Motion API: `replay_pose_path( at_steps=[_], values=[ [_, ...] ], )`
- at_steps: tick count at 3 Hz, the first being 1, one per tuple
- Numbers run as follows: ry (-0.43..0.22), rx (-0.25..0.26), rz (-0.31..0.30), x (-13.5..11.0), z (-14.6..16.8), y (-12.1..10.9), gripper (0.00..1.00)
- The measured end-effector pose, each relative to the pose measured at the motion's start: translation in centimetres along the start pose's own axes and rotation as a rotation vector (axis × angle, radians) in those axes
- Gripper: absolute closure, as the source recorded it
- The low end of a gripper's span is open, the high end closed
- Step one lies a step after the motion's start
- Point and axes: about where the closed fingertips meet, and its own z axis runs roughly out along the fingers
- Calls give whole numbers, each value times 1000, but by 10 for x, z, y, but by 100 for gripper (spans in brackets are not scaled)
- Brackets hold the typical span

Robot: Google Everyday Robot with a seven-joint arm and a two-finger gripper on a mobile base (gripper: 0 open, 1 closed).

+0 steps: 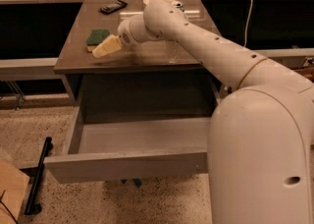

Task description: Place sponge into top drawer

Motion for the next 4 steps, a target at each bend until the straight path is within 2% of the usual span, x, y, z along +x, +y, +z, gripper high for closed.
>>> replay_pose_path(
  at_steps=[2, 3, 4],
  values=[
    [-34, -32, -12, -16, 35, -4, 0],
    [-48, -59, -12, -21, 47, 0, 18],
    [-50, -83, 7, -16, 54, 4, 41]
  ],
)
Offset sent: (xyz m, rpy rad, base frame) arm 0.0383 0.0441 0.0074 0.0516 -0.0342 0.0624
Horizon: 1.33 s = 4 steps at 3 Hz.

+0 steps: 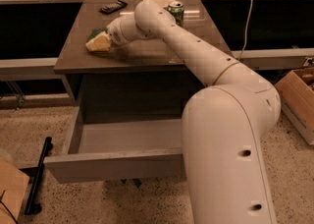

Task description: Place sponge into top drawer

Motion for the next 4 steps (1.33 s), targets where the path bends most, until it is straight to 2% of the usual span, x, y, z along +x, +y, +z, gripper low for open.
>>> replay_pose_path(
  at_steps=[2, 3, 4],
  values=[
    [3, 3, 27, 10, -7, 3, 88],
    [-54, -11, 48, -2, -59, 13, 100],
    [-63, -21, 53, -3, -118, 27, 100]
  ],
)
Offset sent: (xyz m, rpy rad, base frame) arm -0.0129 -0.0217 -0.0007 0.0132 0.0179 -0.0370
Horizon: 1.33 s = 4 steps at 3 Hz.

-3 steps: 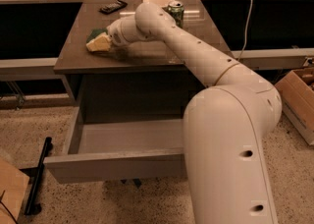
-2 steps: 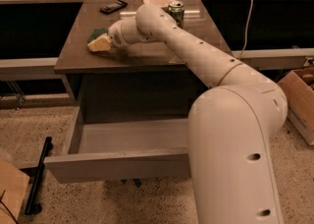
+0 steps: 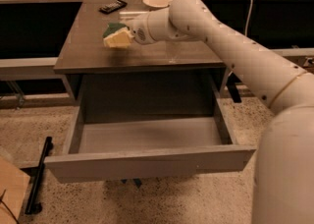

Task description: Place sponge into top drawer

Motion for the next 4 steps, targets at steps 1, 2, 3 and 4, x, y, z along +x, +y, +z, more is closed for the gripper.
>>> replay_pose_path(
  at_steps=[1, 2, 3, 4],
  values=[
    [-2, -91, -22, 8, -56, 37, 100],
    [87, -227, -55, 35, -96, 93, 100],
    [242, -373, 0, 95, -117, 159, 100],
    [340, -403, 60, 143, -113, 185, 100]
  ],
)
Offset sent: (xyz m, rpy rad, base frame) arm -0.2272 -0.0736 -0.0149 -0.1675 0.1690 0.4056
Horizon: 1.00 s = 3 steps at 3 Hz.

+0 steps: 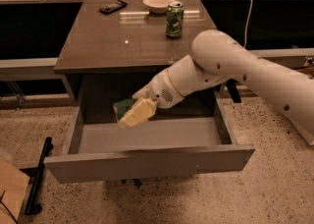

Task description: Place sponge into top drawer

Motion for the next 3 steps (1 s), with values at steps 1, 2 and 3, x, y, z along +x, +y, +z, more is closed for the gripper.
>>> replay_pose_path(
  at_steps=[1, 2, 3],
  values=[
    [52, 18, 73, 39, 39, -9, 100],
    [62, 116, 134, 67, 70, -44, 82],
    [45, 228, 184, 89, 82, -90, 50]
  ],
)
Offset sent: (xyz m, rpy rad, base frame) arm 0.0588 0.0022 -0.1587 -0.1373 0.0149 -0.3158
